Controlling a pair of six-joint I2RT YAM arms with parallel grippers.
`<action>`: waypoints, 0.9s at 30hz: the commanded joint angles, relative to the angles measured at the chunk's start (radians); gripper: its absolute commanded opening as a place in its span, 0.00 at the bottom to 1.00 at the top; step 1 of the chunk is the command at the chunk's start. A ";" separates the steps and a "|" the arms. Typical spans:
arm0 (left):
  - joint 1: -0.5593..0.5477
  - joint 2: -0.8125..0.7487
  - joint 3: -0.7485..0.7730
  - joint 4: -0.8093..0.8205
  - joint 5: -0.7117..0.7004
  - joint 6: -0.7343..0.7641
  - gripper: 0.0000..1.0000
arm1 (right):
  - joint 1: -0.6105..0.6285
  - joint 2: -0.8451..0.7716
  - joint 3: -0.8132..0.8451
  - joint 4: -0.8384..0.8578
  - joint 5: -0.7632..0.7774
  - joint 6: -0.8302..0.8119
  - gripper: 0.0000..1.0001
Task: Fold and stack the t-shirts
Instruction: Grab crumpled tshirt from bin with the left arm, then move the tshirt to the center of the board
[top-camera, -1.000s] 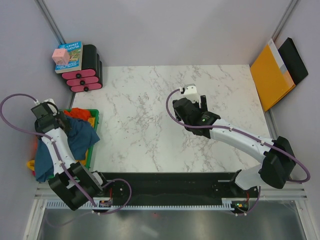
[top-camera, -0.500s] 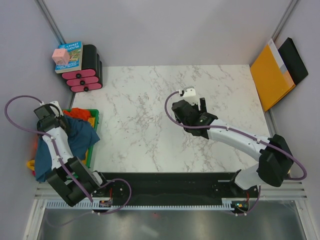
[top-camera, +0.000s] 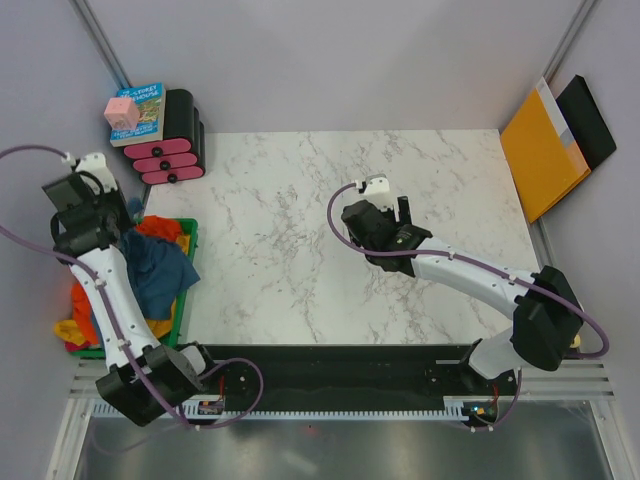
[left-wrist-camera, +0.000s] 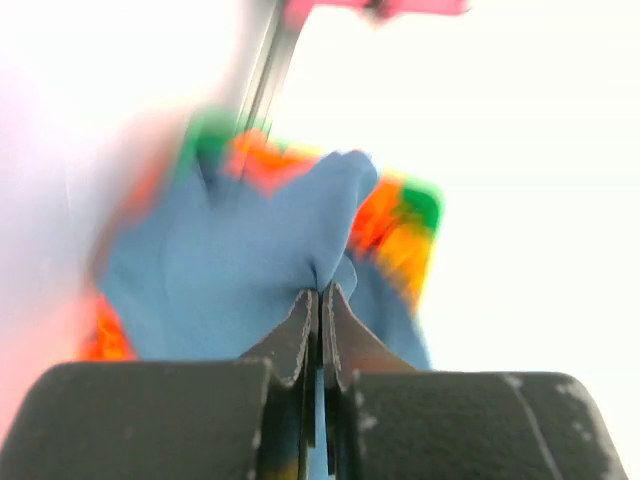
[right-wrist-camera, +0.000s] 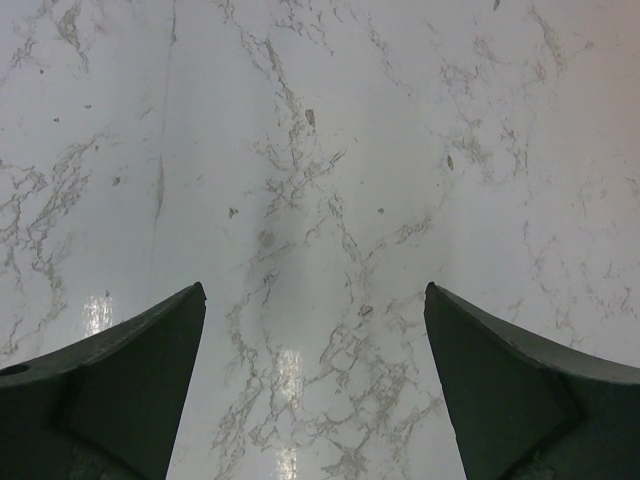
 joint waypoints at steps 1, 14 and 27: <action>-0.197 0.077 0.379 -0.075 0.117 -0.059 0.02 | 0.005 -0.006 0.060 0.014 0.013 -0.004 0.98; -1.185 0.473 1.136 -0.289 -0.409 0.229 0.02 | 0.003 -0.115 0.090 -0.007 0.072 -0.019 0.98; -1.195 0.579 0.866 -0.162 -0.375 0.121 0.02 | 0.002 -0.221 0.015 -0.061 0.077 0.022 0.98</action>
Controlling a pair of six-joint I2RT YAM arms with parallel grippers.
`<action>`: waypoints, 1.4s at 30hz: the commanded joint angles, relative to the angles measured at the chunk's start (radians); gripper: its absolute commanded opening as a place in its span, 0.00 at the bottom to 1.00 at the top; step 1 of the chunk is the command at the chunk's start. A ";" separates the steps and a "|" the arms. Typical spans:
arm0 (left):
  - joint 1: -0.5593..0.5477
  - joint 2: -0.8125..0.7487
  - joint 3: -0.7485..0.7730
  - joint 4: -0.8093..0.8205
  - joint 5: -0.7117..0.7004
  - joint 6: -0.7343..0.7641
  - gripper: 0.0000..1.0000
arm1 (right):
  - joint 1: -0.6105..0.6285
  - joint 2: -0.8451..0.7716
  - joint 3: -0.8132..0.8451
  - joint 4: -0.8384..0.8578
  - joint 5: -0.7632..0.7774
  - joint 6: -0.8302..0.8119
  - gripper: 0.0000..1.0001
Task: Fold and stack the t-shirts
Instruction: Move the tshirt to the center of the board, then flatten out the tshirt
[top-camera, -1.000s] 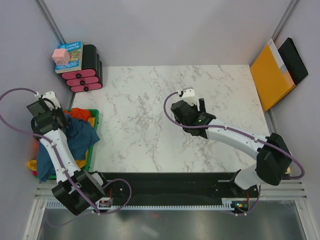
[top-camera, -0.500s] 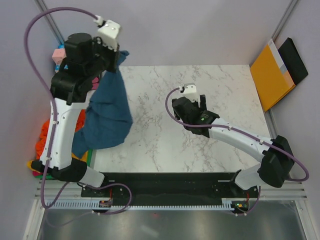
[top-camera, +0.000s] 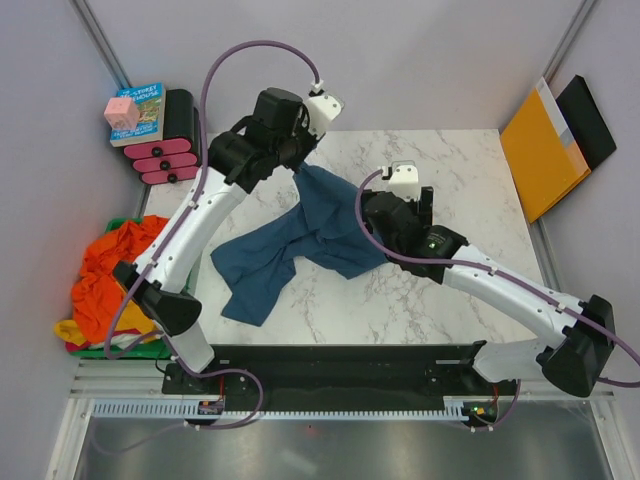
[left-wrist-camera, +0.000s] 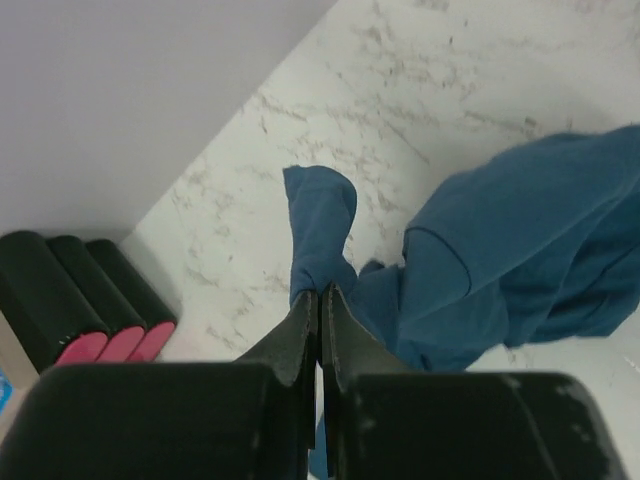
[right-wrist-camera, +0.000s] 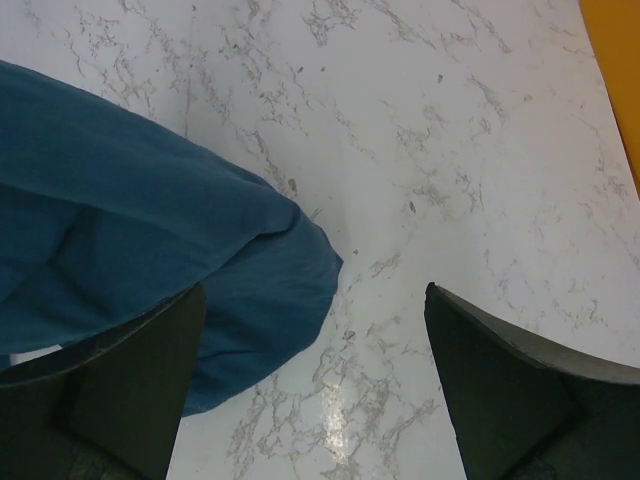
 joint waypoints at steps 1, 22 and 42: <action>0.058 -0.025 -0.149 0.087 0.004 -0.057 0.02 | 0.002 -0.040 -0.036 -0.031 0.014 0.027 0.98; 0.317 0.195 -0.212 0.253 -0.075 -0.123 0.75 | 0.006 0.104 -0.067 -0.041 -0.108 0.065 0.98; 0.527 -0.443 -0.869 0.087 0.121 -0.186 0.96 | -0.254 0.492 0.203 0.019 -0.226 0.051 0.96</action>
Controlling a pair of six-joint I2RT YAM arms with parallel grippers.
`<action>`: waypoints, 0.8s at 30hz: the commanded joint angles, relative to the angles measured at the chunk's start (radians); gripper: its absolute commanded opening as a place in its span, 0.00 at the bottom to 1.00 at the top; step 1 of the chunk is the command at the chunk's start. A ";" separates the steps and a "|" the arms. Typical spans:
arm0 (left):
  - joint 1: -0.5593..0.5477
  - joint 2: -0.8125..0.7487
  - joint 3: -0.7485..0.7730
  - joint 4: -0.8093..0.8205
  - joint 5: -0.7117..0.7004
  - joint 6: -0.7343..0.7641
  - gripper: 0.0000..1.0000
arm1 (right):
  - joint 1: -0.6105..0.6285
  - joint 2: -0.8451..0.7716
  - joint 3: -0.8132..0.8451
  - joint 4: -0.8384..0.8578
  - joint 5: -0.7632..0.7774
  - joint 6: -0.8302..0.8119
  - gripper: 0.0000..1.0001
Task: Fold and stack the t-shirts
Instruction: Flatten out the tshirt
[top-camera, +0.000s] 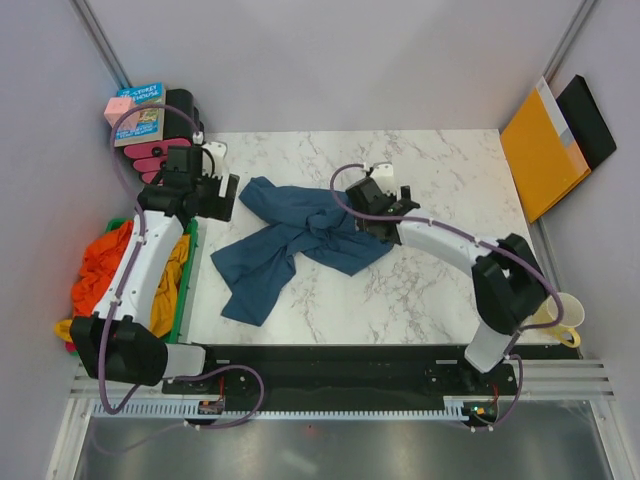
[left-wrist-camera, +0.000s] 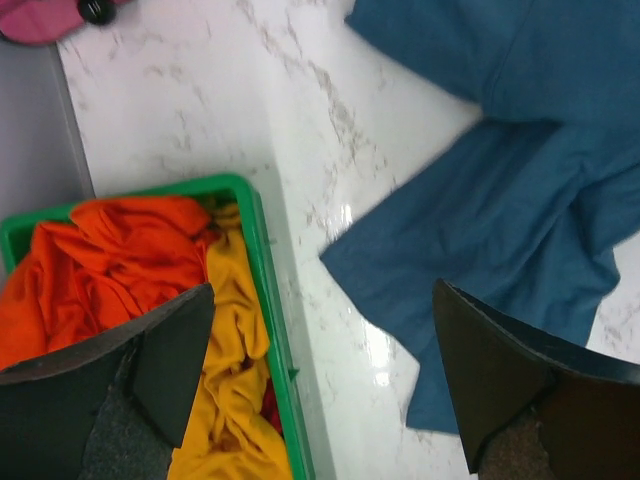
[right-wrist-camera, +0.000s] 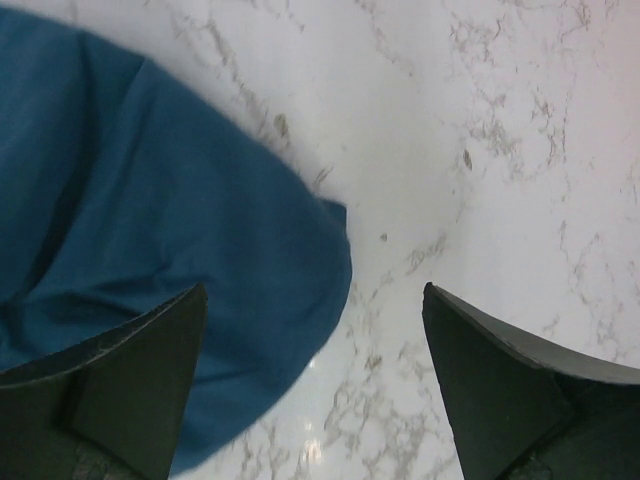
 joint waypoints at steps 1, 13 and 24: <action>0.022 -0.094 -0.081 -0.063 0.063 -0.009 0.96 | -0.114 0.137 0.156 0.008 -0.055 0.018 0.95; 0.035 -0.235 -0.227 -0.099 0.086 -0.043 0.96 | -0.204 0.292 0.220 0.041 -0.227 0.049 0.74; 0.038 -0.243 -0.306 -0.090 0.098 -0.069 0.95 | -0.203 0.295 0.096 0.071 -0.276 0.101 0.55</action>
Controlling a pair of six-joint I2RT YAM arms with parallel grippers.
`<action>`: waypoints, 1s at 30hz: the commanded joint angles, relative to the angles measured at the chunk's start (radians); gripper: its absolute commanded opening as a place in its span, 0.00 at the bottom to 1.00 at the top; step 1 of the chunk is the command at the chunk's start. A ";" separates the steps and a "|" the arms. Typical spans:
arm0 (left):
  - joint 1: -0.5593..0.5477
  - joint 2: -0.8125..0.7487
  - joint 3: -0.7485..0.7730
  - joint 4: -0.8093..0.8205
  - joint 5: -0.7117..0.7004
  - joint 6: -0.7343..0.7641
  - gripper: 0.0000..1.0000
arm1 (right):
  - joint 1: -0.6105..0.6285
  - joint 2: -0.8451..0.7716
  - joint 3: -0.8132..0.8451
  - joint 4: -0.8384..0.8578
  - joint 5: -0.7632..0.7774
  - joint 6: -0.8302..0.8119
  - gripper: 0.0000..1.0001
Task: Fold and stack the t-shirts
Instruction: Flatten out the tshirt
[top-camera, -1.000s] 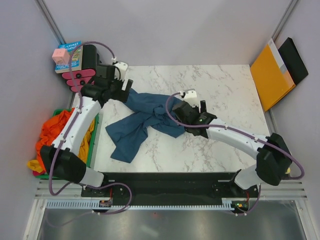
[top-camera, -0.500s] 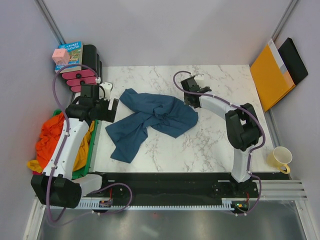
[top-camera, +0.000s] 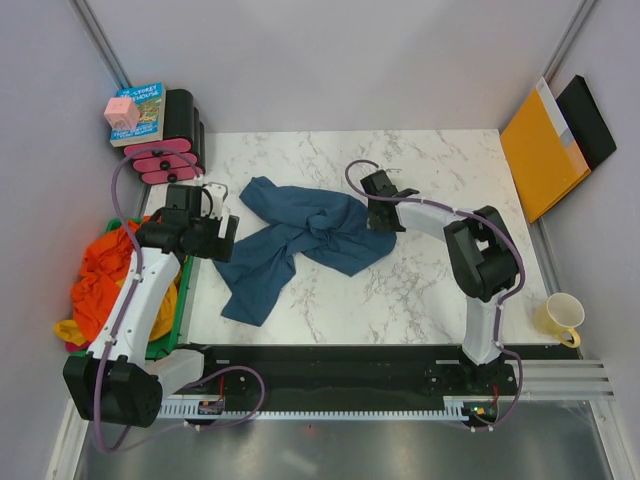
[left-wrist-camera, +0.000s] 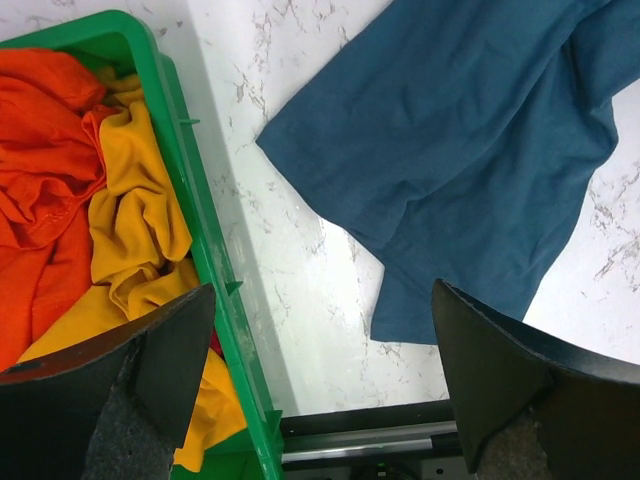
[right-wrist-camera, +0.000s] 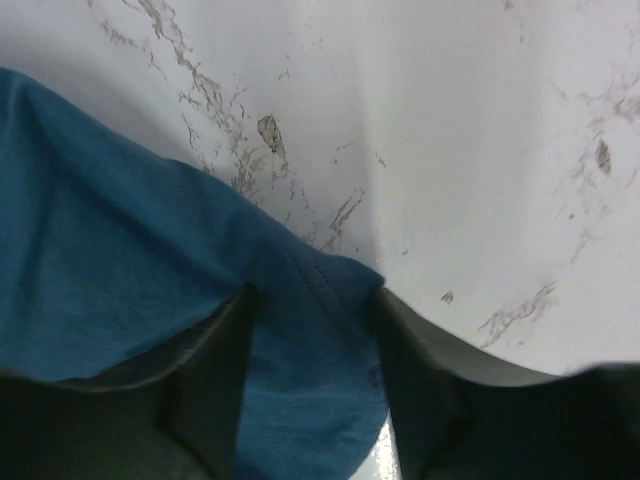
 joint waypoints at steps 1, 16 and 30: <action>0.007 -0.012 -0.015 0.009 0.021 -0.038 0.94 | 0.000 -0.004 -0.018 0.023 -0.008 0.032 0.48; 0.046 0.111 -0.065 0.066 -0.074 -0.066 0.91 | -0.050 -0.189 -0.118 0.041 0.112 0.078 0.00; 0.050 0.421 0.057 0.167 0.139 -0.012 0.72 | -0.078 -0.226 -0.170 0.058 0.041 0.052 0.00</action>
